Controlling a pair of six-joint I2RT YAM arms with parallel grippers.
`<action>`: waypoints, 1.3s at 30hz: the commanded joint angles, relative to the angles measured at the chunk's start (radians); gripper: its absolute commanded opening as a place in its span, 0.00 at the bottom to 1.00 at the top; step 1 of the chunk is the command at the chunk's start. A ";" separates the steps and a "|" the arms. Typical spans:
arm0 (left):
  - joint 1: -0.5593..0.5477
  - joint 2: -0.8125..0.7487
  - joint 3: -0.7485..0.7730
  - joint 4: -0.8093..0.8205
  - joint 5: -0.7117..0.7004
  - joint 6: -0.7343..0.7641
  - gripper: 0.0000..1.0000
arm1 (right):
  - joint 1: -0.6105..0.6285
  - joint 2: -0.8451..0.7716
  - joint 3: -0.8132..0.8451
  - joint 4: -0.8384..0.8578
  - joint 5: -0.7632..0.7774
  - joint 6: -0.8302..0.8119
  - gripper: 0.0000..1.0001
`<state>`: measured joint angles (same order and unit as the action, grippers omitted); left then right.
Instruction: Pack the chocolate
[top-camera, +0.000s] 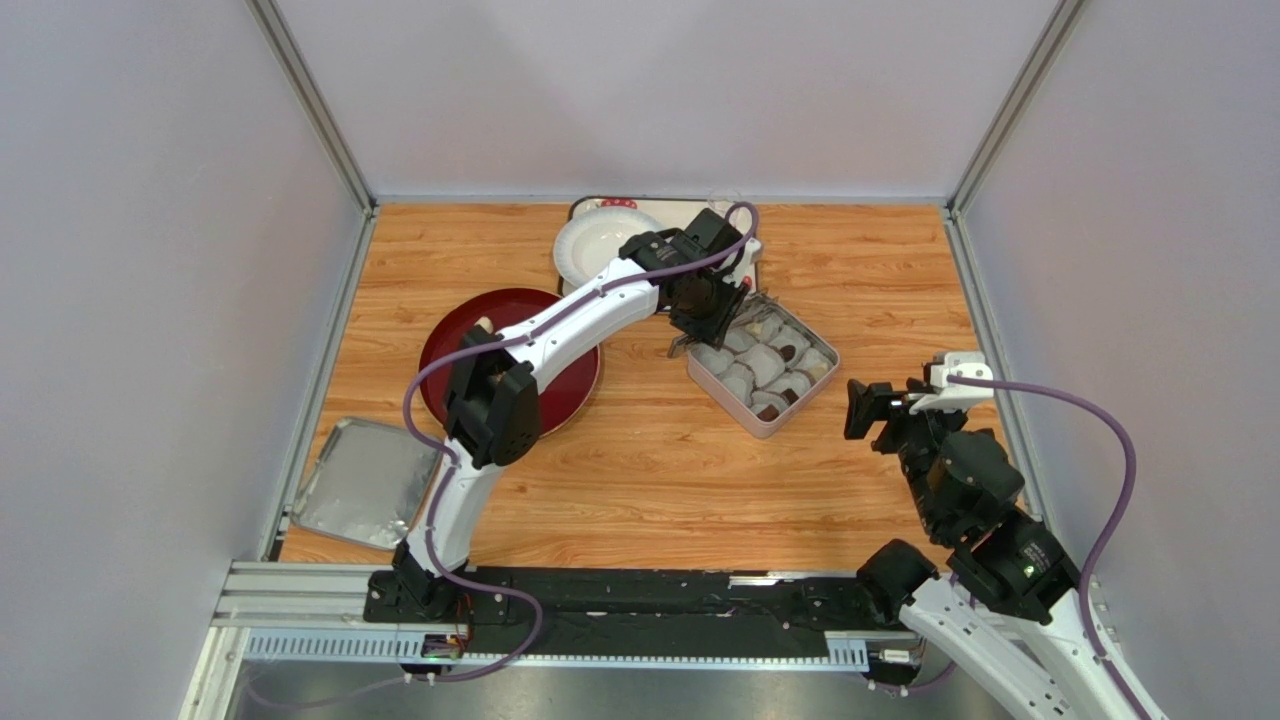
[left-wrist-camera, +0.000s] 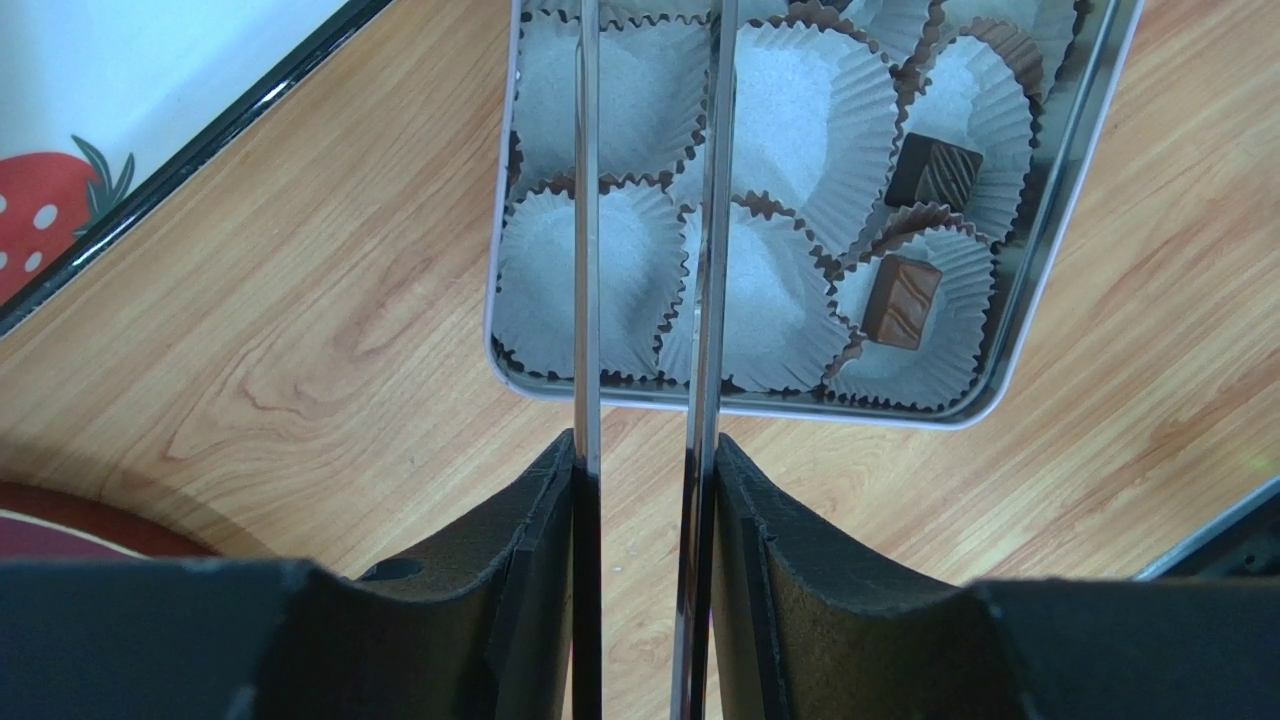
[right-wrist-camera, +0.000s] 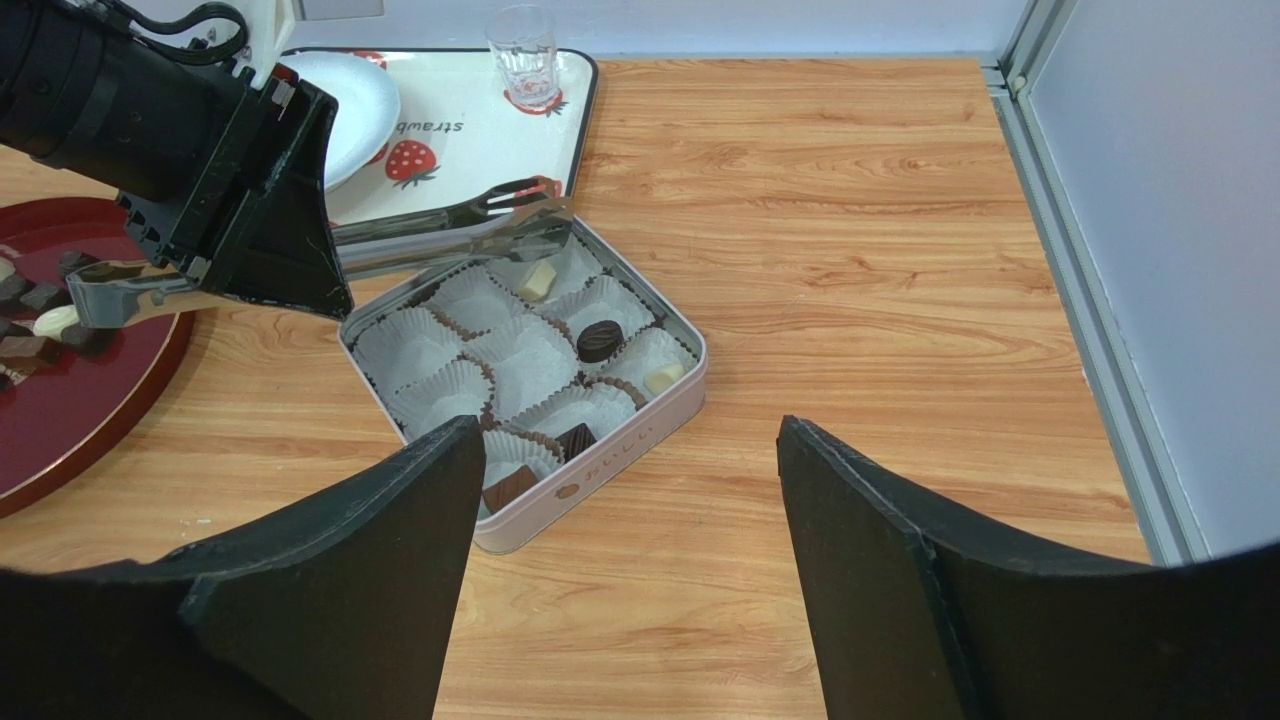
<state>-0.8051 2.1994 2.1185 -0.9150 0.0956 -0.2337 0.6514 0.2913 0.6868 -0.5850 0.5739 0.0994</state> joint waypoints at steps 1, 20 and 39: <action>-0.005 -0.075 0.040 0.024 0.006 -0.009 0.41 | 0.002 -0.004 0.003 0.042 0.001 -0.017 0.76; 0.079 -0.598 -0.437 0.038 -0.128 -0.141 0.38 | 0.002 -0.014 0.002 0.042 -0.009 -0.017 0.75; 0.305 -1.058 -1.001 -0.131 -0.218 -0.346 0.38 | 0.002 0.002 0.002 0.045 -0.026 -0.017 0.75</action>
<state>-0.5404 1.2007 1.1671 -1.0157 -0.0853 -0.5308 0.6514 0.2909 0.6868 -0.5831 0.5587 0.0990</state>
